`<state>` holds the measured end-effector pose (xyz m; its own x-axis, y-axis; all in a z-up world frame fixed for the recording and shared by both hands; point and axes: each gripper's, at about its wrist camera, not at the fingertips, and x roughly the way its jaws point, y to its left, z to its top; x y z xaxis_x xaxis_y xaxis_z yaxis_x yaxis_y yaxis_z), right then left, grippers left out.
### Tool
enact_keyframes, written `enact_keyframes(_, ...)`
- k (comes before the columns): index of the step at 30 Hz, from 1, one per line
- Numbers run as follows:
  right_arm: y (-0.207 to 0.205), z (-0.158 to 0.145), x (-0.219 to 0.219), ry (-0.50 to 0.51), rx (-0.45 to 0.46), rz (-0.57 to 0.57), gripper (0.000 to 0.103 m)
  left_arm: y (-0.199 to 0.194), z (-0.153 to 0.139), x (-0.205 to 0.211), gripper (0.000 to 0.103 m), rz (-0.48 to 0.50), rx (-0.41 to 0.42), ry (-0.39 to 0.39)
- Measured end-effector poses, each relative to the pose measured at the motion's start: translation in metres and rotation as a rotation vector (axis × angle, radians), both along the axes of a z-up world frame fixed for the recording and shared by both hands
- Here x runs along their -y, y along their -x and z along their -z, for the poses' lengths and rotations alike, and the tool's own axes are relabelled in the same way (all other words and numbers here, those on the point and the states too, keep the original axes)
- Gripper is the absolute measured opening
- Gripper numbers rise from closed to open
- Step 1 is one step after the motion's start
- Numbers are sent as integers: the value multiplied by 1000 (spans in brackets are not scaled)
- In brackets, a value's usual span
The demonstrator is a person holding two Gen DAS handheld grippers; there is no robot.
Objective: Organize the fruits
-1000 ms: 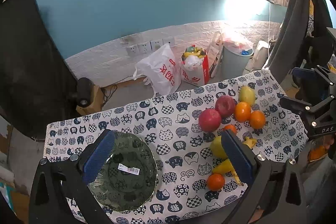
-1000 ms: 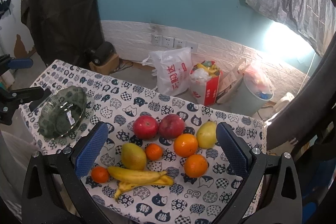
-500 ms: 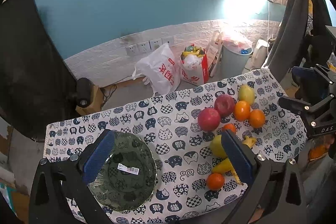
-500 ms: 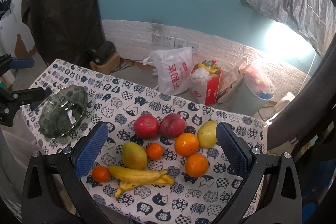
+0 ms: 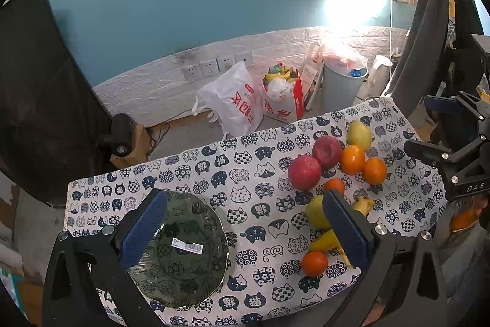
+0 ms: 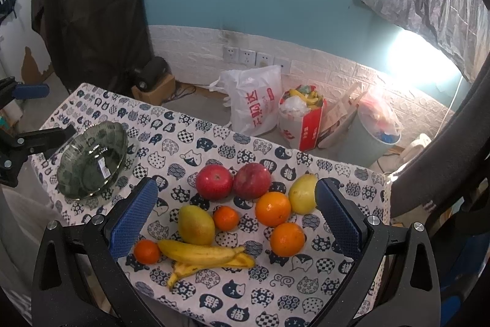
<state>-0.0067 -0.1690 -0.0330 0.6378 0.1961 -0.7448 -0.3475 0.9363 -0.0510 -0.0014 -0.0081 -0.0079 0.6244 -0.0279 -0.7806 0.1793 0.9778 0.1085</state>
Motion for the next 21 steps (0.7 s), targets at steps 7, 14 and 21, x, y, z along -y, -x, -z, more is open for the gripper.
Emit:
enact_keyframes(7,-1,1,2,-4,1,1,100,0,0,1,102,2,-1,-3)
enact_keyframes(14,-2,1,6,-5,-4,5,100,-1,0,1,102,3,-3,-2)
enact_keyframes(21,-2,1,7,-5,-5,6,100,-1,4,4,102,7,-7,-6)
